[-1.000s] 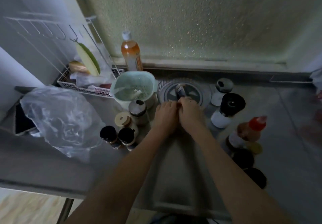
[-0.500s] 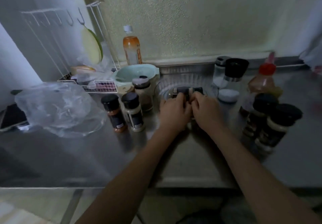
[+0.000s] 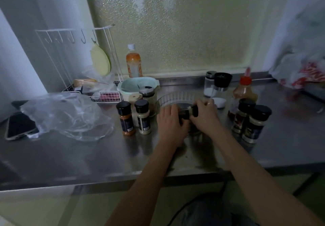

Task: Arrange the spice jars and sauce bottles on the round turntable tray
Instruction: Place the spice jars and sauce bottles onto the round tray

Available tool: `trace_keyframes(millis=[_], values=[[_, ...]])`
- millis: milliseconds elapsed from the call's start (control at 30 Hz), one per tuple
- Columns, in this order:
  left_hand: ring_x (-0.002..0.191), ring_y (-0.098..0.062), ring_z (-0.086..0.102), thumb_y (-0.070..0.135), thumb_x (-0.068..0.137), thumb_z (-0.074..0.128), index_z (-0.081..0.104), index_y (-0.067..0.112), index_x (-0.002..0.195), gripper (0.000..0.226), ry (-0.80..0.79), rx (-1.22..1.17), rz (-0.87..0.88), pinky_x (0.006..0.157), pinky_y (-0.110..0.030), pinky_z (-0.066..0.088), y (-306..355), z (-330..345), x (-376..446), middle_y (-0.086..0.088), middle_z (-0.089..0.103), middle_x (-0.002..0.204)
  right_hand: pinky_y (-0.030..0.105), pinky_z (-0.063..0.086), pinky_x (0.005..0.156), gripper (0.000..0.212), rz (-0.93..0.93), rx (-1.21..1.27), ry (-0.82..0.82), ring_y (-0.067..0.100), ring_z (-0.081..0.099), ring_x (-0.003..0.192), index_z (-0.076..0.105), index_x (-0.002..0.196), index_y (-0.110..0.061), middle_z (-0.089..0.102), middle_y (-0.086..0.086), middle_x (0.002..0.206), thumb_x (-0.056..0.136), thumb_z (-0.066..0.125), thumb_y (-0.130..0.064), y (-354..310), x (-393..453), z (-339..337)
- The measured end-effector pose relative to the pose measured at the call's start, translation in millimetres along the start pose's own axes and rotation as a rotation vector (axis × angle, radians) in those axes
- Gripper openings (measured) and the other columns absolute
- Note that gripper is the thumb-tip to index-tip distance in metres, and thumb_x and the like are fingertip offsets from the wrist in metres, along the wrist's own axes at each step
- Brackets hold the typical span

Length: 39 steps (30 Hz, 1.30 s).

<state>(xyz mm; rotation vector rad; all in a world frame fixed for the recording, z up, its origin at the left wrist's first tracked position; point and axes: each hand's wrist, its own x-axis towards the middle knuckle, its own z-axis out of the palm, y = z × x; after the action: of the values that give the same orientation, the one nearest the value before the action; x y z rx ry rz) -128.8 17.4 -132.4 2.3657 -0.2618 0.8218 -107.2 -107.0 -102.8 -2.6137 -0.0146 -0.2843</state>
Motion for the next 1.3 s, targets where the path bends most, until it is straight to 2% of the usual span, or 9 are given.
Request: trace_keyframes(millis=[133,267,433,567,667,800,933,1133,1300], values=[[0.109,-0.029,0.049,0.034,0.067,0.05,0.055,0.011,0.116,0.054,-0.014,-0.061,-0.011,0.093,-0.04,0.04,-7.1,3.2,6.5,-0.01,0.057,0.116,0.037,0.04,0.08,0.027,-0.051,-0.007,-0.08,0.034,0.051,0.103,0.041,0.101,-0.017,0.057,0.016,0.108,0.083,0.06,-0.024,5.5,6.3,-9.8],[0.115,-0.029,0.051,0.047,0.066,0.04,0.055,0.019,0.123,0.066,-0.092,-0.02,-0.028,0.096,-0.042,0.041,-9.8,5.4,10.7,-0.005,0.064,0.119,0.051,0.043,0.093,0.03,-0.088,0.055,-0.047,0.028,0.059,0.101,0.044,0.094,-0.029,0.066,0.002,0.104,0.078,0.068,-0.034,13.3,9.2,-10.1],[0.096,-0.028,0.06,0.041,0.078,0.059,0.059,0.018,0.104,0.035,-0.165,0.061,-0.054,0.078,-0.035,0.04,-8.3,8.3,39.2,-0.005,0.067,0.102,0.061,0.034,0.103,0.038,-0.148,0.247,0.051,0.02,0.059,0.11,0.039,0.104,-0.048,0.061,-0.012,0.112,0.079,0.066,-0.039,9.0,15.3,-9.0],[0.082,-0.026,0.061,0.021,0.085,0.064,0.041,0.019,0.085,0.023,-0.097,-0.225,-0.152,0.065,-0.031,0.039,-7.5,8.5,56.7,-0.005,0.062,0.085,0.064,0.003,0.114,0.054,-0.247,0.288,0.058,0.008,0.044,0.129,0.025,0.134,-0.044,0.048,-0.02,0.138,0.089,0.055,-0.039,-7.7,10.2,-16.8],[0.09,-0.016,0.058,0.019,0.086,0.066,0.041,0.019,0.096,0.027,0.034,-0.48,-0.245,0.07,-0.025,0.041,-10.6,9.2,62.4,-0.004,0.062,0.099,0.069,0.009,0.111,0.059,-0.273,0.046,0.26,0.016,0.032,0.139,0.021,0.141,-0.038,0.042,-0.007,0.148,0.088,0.043,-0.047,-7.7,6.3,-34.2],[0.102,-0.021,0.052,0.018,0.083,0.069,0.043,0.011,0.105,0.035,0.051,-0.467,-0.187,0.084,-0.032,0.044,-22.2,16.4,66.5,-0.014,0.055,0.109,0.071,-0.008,0.105,0.061,-0.116,-0.412,0.332,0.027,0.01,0.147,0.027,0.144,-0.031,0.028,-0.001,0.155,0.089,0.051,-0.042,17.0,-0.9,-61.1],[0.102,-0.023,0.051,0.017,0.079,0.073,0.045,0.005,0.107,0.042,0.027,-0.408,-0.172,0.081,-0.025,0.039,-20.6,17.3,61.9,-0.013,0.052,0.108,0.074,0.009,0.108,0.057,0.096,-0.442,0.225,0.037,0.024,0.139,0.034,0.137,-0.026,0.034,0.01,0.15,0.085,0.05,-0.045,36.3,-4.7,-76.5],[0.11,-0.025,0.047,0.017,0.078,0.074,0.039,0.0,0.124,0.06,0.104,-0.291,-0.086,0.082,-0.01,0.027,-14.2,4.2,48.4,-0.019,0.044,0.125,0.053,0.033,0.098,0.043,0.147,-0.392,0.256,0.035,0.043,0.123,0.045,0.125,-0.027,0.048,0.01,0.135,0.086,0.055,-0.043,39.2,-18.4,-92.1],[0.101,-0.027,0.045,0.011,0.081,0.067,0.048,0.004,0.112,0.037,0.502,-0.015,0.223,0.087,-0.03,0.037,-9.1,-14.3,30.5,-0.016,0.052,0.109,0.06,0.033,0.098,0.055,0.214,-0.35,0.249,0.04,0.032,0.131,0.037,0.134,-0.032,0.035,0.012,0.147,0.086,0.054,-0.05,50.0,-32.0,-97.0]])
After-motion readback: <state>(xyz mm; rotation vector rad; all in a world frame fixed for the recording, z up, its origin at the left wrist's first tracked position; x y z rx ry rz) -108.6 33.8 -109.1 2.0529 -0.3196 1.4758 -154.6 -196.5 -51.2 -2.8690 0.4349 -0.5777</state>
